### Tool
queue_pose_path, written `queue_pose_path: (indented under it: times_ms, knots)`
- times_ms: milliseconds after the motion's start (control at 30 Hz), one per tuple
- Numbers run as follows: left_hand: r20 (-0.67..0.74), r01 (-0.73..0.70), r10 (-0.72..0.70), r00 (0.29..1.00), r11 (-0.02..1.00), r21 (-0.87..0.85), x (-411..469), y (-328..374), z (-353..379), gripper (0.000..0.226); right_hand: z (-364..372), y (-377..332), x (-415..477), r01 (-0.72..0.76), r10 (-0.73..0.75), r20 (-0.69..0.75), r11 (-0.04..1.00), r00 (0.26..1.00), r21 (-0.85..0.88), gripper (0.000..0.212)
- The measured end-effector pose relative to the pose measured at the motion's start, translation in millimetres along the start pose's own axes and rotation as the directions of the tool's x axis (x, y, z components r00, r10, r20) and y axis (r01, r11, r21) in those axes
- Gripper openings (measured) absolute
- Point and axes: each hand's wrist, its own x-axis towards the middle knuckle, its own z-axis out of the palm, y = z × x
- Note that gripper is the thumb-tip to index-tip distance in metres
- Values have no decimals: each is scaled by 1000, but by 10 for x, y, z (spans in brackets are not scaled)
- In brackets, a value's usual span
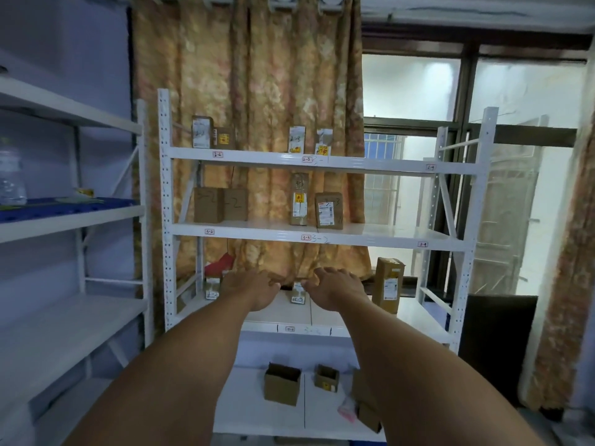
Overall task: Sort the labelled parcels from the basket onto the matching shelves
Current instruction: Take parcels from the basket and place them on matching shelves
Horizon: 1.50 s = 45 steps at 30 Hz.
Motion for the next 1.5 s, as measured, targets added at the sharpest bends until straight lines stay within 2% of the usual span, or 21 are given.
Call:
queue_pose_path:
  times_ms: [133, 300, 433, 600, 833, 1100, 1300, 1500]
  knots:
    - [11, 79, -79, 997, 997, 7, -143, -350, 70, 71, 109, -297, 91, 65, -64, 46, 998, 997, -18, 68]
    - [32, 245, -245, 969, 970, 7, -511, -1029, 131, 70, 285, -1042, 180, 242, -241, 92, 970, 966, -6, 69]
    - [8, 394, -396, 918, 916, 77, -946, -1700, 218, 63, 490, -1832, 198, 401, -399, 129, 916, 908, 15, 70]
    - [24, 573, -581, 813, 808, 140, -1618, -2644, 336, 64, 833, -2935, 64, 597, -605, 125, 796, 786, 97, 61]
    - [33, 793, -804, 594, 592, 146, -2538, -3746, 604, 70, 1491, -4500, -164, 812, -823, 140, 567, 550, 140, 70]
    - [145, 936, -934, 328, 342, 83, -3706, -4453, 1343, 68, 2512, -5770, -788, 921, -924, 263, 334, 277, 201, 71]
    - [335, 993, -941, 49, 82, 85, -4526, -4627, 2423, 73, 3631, -6243, -1248, 932, -899, 432, 217, 74, 291, 74]
    - [506, 990, -852, -136, -140, 30, -4594, -4742, 3653, 71, 5050, -6493, -1251, 930, -820, 566, 142, -81, 338, 73]
